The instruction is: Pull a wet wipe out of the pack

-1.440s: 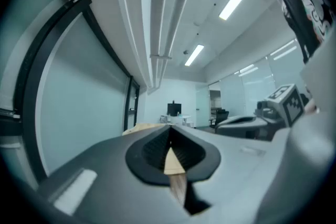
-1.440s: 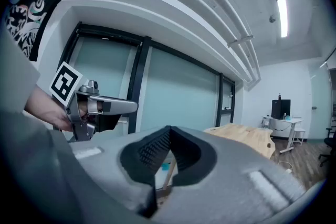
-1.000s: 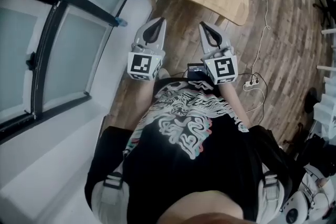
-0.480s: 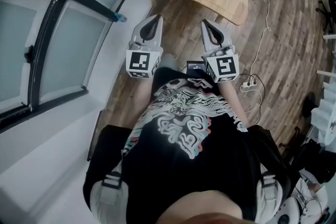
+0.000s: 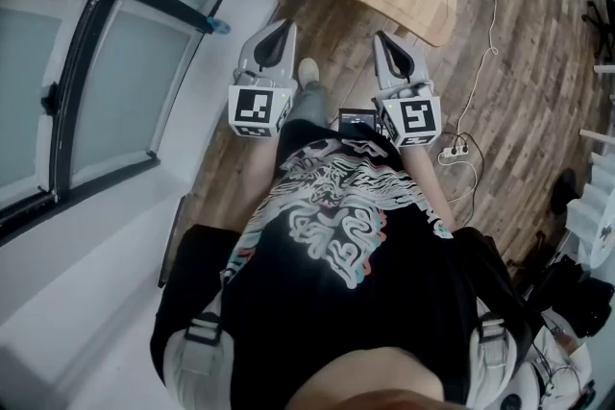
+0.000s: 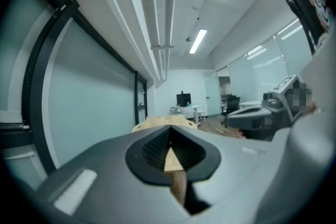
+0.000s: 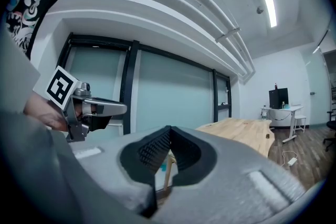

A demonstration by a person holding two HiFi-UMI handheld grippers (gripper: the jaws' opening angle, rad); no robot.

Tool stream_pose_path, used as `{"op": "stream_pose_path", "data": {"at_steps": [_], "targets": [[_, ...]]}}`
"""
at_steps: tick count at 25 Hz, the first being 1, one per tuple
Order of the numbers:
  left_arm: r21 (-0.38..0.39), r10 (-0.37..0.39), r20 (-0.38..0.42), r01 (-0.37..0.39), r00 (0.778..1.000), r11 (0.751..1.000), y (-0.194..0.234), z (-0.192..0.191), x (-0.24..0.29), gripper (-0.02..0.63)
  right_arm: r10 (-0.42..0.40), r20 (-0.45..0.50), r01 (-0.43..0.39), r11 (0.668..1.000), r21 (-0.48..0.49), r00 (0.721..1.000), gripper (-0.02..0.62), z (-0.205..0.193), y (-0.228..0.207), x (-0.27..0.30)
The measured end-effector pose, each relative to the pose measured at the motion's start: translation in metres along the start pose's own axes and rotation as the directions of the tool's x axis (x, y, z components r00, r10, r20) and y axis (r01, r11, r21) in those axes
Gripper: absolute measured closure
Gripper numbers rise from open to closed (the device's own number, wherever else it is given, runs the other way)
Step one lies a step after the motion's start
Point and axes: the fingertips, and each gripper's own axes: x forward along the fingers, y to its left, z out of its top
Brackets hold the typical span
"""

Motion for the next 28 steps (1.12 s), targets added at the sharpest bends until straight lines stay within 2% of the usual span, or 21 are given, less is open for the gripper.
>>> {"op": "stream_pose_path", "data": {"at_steps": [7,23,28], "targets": [[-0.006,0.011,0.009,-0.011,1.000,1.000,0.031,-0.002,0.044,0.617,-0.010,-0.015,0.010,1.000,0.013,1.000,0.597,-0.004,-0.025,0.039],[-0.022,-0.036,-0.019,0.035,0.999,0.999,0.121,-0.014,0.160,0.617,0.000,-0.087,0.002,1.000,0.023,0.996,0.597,-0.012,-0.073,0.173],[0.039,-0.046,0.003,0.046,0.999,0.998,0.142,-0.007,0.184,0.617,-0.016,-0.106,0.020,0.999,0.033,0.994,0.597,-0.016,-0.082,0.205]]}}
